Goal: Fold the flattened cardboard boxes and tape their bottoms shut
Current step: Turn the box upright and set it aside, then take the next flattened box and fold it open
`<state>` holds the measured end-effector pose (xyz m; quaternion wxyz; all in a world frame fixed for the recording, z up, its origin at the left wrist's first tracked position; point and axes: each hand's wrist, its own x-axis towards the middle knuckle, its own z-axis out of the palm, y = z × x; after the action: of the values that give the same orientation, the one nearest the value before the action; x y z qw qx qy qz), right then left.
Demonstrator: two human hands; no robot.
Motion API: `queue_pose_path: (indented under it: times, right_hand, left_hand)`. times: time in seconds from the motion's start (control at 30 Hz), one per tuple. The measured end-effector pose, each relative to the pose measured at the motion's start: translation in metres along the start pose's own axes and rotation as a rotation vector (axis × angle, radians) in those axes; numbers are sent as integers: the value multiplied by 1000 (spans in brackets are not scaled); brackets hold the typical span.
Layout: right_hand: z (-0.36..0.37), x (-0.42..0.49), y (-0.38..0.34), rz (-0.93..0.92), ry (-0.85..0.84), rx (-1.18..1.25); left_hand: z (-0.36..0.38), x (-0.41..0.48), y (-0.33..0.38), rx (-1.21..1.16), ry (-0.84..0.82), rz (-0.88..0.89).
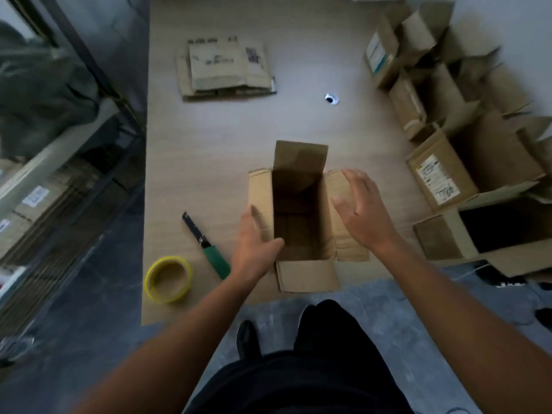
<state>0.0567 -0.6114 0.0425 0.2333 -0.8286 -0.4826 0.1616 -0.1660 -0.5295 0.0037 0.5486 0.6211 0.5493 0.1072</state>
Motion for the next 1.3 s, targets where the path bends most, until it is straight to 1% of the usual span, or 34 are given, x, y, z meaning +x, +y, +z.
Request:
queue_pose_path:
  times: [0.07, 0.2, 0.33, 0.5, 0.57, 0.67, 0.8, 0.87, 0.9, 0.97, 1.03, 1.07, 1.13, 1.23, 1.3]
  right_hand:
    - [-24, 17, 16, 26, 46, -15]
    - [-76, 84, 57, 63, 113, -66]
    - [-119, 183, 105, 61, 118, -141]
    - [-163, 314, 157, 20, 90, -197]
    - [-172, 359, 177, 12, 83, -219]
    - [-175, 410, 190, -46, 61, -292]
    - [-165, 453, 171, -167, 78, -375]
    - [-150, 463, 146, -213, 99, -393]
    - [-139, 466, 132, -235, 100, -393]
    - [-111, 473, 102, -286, 65, -382]
    - [-77, 480, 71, -325, -1, -355]
    - [-58, 486, 56, -329, -29, -334]
    - [-21, 496, 27, -298, -97, -284]
    - [37, 516, -4, -177, -182, -148]
    - [79, 530, -17, -91, -216, -76]
  left_hand:
    - [7, 20, 23, -4, 69, 30]
    - [37, 97, 96, -99, 128, 44]
    - [82, 205, 193, -2, 187, 116]
    - [131, 346, 289, 60, 192, 92]
    - [151, 385, 315, 56, 184, 101]
    - [175, 430, 333, 37, 190, 131]
    - [183, 466, 350, 0, 192, 132]
    - [167, 472, 354, 30, 213, 109]
    - [152, 473, 350, 93, 242, 112]
    - [112, 472, 330, 319, 335, 156]
    - [63, 474, 295, 568, 399, 187]
    - [36, 479, 274, 673, 416, 184]
    - [-19, 489, 236, 802, 431, 103]
    - [-93, 504, 193, 732, 495, -48]
    - [-128, 517, 168, 661, 501, -115]
